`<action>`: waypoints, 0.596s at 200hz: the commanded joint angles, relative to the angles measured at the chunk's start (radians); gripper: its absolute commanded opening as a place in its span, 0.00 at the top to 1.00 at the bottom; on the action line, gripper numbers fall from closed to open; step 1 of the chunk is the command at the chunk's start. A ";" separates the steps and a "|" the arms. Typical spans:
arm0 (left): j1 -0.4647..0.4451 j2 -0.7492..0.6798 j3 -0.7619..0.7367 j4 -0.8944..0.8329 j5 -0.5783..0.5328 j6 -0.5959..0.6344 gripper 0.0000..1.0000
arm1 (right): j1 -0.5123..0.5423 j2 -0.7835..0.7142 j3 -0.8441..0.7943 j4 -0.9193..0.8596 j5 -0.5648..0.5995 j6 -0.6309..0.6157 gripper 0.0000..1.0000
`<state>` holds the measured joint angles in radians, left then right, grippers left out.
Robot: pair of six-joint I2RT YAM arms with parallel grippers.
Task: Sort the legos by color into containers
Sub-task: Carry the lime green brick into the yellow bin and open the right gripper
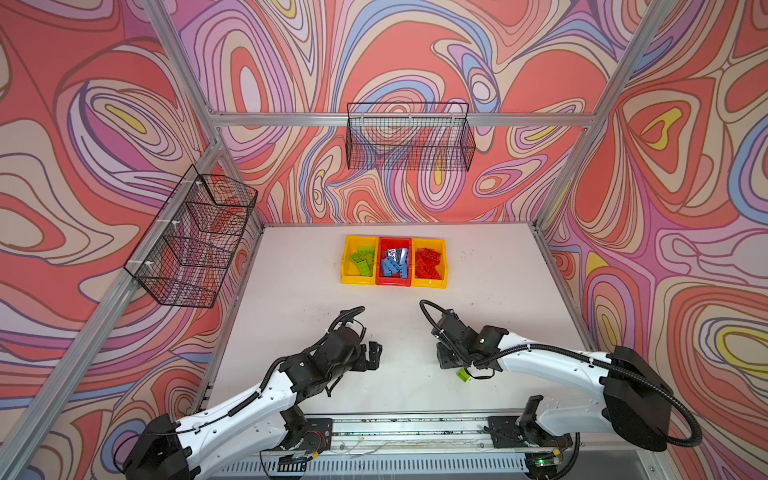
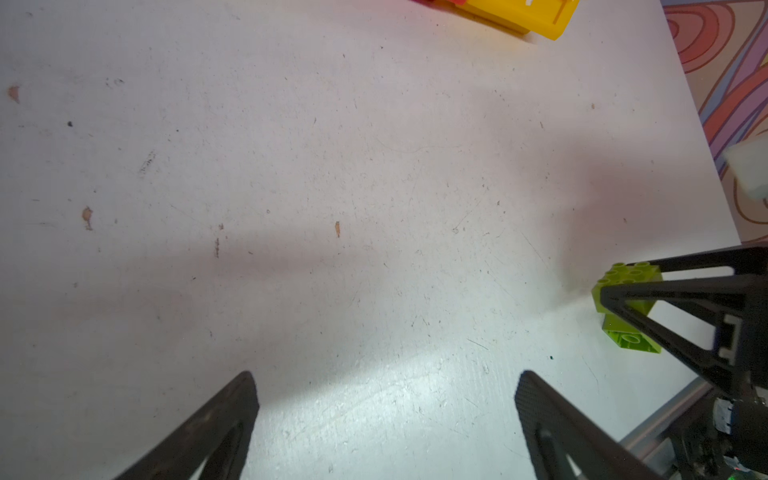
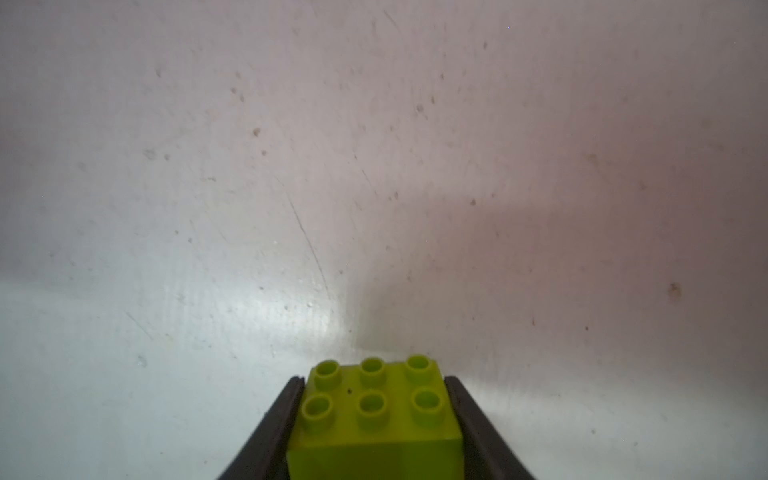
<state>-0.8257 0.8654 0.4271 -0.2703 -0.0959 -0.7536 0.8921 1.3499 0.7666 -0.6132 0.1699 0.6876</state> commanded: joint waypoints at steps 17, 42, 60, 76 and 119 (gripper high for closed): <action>-0.002 -0.005 -0.022 -0.069 -0.068 -0.013 0.00 | 0.005 0.154 0.221 0.128 0.045 -0.094 0.56; 0.017 -0.003 -0.026 -0.072 -0.073 -0.014 0.00 | -0.006 0.334 0.450 0.184 0.051 -0.200 0.56; 0.050 0.003 -0.028 -0.069 -0.048 -0.009 0.00 | -0.029 0.488 0.645 0.184 0.029 -0.274 0.57; 0.093 0.005 -0.030 -0.074 -0.025 -0.004 0.00 | -0.049 0.606 0.815 0.175 0.014 -0.329 0.57; 0.193 -0.017 -0.044 -0.085 -0.005 0.003 0.00 | -0.113 0.866 1.191 0.169 -0.066 -0.435 0.56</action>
<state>-0.6693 0.8646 0.3969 -0.3149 -0.1097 -0.7544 0.8124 2.1201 1.8164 -0.4458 0.1528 0.3538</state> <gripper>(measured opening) 0.998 0.506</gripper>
